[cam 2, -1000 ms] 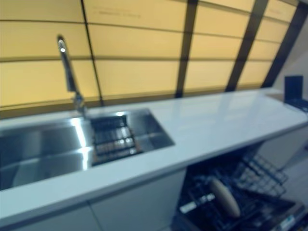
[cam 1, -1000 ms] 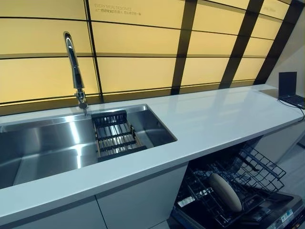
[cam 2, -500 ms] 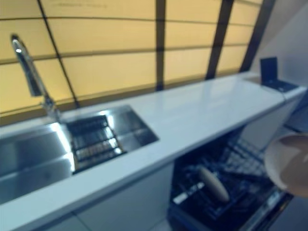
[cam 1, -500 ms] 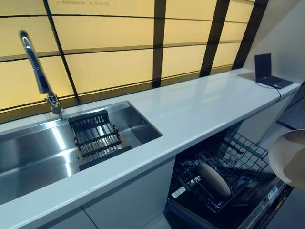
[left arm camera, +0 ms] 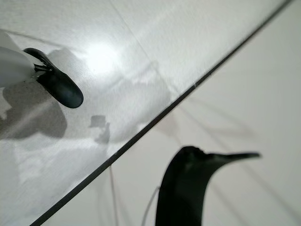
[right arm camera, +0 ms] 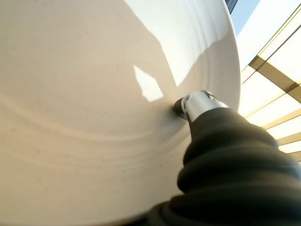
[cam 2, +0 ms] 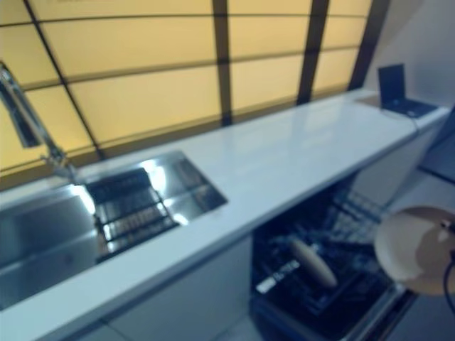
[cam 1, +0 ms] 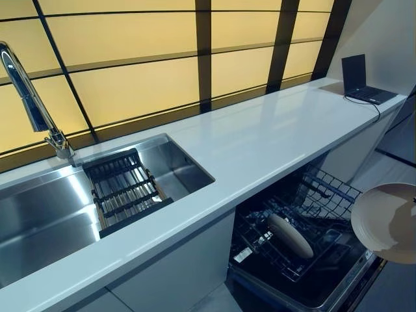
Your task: Take plates into dishwasher
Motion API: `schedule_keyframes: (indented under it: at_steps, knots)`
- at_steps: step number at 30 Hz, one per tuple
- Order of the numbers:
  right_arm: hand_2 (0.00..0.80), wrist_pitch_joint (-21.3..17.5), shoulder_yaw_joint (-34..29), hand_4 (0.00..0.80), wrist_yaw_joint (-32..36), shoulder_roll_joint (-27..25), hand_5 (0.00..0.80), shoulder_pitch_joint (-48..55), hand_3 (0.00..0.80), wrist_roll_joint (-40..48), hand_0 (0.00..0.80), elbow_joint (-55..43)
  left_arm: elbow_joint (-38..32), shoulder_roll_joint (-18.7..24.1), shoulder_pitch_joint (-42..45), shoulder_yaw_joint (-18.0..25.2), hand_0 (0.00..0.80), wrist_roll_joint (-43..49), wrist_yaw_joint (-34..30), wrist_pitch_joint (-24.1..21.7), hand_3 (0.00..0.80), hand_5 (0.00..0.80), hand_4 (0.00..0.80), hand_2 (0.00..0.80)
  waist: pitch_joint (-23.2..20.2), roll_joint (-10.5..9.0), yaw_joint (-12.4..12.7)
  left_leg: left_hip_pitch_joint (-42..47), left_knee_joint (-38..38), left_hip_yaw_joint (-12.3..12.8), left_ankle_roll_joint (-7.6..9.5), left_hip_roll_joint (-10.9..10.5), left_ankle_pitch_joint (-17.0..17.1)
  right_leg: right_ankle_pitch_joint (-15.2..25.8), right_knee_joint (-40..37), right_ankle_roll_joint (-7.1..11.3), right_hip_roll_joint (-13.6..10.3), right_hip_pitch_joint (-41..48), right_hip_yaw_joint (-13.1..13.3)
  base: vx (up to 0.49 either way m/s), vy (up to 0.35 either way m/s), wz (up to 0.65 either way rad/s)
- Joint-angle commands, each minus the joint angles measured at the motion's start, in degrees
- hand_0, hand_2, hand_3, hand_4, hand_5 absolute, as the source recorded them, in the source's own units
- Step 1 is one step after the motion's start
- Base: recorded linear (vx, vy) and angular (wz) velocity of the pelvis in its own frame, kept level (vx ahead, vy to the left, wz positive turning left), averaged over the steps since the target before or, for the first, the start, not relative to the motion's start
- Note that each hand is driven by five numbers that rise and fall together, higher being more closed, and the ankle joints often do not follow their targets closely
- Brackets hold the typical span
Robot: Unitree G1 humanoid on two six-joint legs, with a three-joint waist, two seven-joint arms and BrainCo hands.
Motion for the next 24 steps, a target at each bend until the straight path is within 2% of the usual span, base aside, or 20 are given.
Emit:
schedule_keyframes:
  at_steps: [1,6,13,24]
  knots:
    - [0.8,-3.39,-0.21,0.8,-3.99,0.08,0.8,-4.28,0.8,-2.04,0.8,-3.74,2.24,1.19,-1.23,-1.05,0.0,1.25,-0.13,-0.63,0.0,0.0,0.0,0.0,-1.05,-1.58,1.46,3.25,0.99,-2.3,1.01,-0.87,-6.98,0.72,2.07,3.72,0.22,-4.12,-2.73,0.0,0.0,0.0]
    - [0.8,-3.44,0.61,0.8,-4.66,-0.39,0.8,-5.86,0.8,-3.27,0.8,-4.58,2.01,0.99,-1.19,-1.33,0.0,0.9,-0.04,-0.94,0.0,0.0,0.0,0.0,-0.54,-0.88,1.5,2.97,0.89,-2.41,0.81,-0.98,-6.79,0.63,1.95,3.68,0.14,-4.22,-2.87,0.0,0.0,0.0]
    - [0.8,-2.68,4.42,0.8,-6.91,-1.39,0.8,-12.25,0.8,-6.43,0.8,-7.13,1.18,-0.06,-1.64,-2.42,0.0,-0.73,0.42,-1.32,0.0,0.0,0.0,0.0,1.18,1.46,1.67,1.87,0.75,-2.7,0.27,-1.27,-6.3,0.4,1.89,3.6,-0.37,-5.16,-3.17,0.0,0.0,0.0]
    - [0.8,-1.24,9.4,0.8,-7.89,-1.34,0.8,-18.3,0.8,-12.55,0.8,-11.16,0.26,-1.27,-2.19,-3.43,0.0,-2.62,0.85,-1.8,0.0,0.0,0.0,0.0,2.95,3.63,1.62,0.76,0.85,-2.8,-0.15,-1.57,-5.93,-0.09,2.37,3.49,-0.97,-6.34,-3.38,-0.005,0.013,-0.02]
